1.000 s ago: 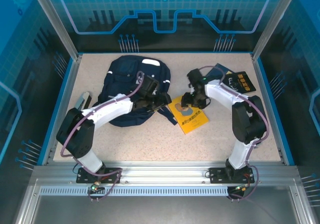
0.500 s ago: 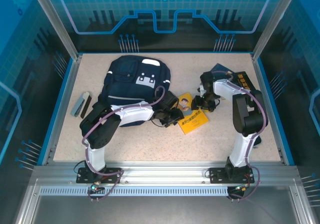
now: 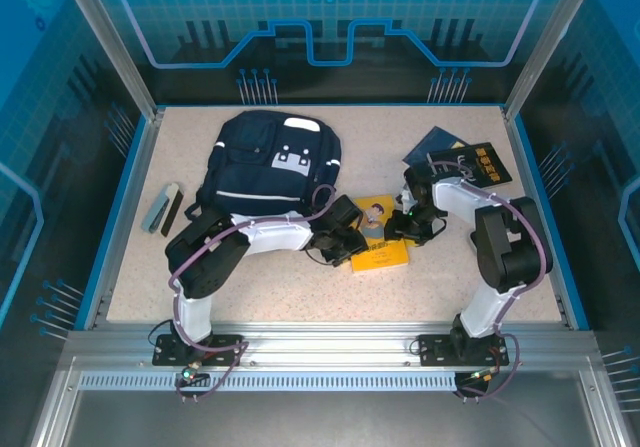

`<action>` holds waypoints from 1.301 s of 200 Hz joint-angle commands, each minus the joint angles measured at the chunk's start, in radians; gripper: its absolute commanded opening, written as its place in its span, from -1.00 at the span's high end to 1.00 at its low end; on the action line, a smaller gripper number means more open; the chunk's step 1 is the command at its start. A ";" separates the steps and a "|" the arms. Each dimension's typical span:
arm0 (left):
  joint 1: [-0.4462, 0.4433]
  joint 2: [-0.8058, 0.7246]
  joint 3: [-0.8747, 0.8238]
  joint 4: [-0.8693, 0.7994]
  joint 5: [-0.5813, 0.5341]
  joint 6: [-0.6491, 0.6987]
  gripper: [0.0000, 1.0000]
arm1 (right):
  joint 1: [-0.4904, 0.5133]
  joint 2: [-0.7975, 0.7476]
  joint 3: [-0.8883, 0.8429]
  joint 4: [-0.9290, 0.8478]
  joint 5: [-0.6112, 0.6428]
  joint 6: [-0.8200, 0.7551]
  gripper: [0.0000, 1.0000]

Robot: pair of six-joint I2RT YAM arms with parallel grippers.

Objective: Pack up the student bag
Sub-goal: Pick up the book from the center of the table.

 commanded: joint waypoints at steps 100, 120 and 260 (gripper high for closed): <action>0.000 0.044 0.018 -0.128 -0.023 0.040 0.60 | 0.024 -0.154 0.032 -0.110 -0.157 0.030 0.60; 0.004 0.028 0.017 -0.125 -0.024 0.057 0.59 | 0.021 -0.150 0.042 -0.120 -0.127 0.035 0.86; 0.242 -0.329 -0.290 0.388 0.328 0.021 -0.97 | -0.086 -0.339 0.103 0.102 -0.624 0.234 1.00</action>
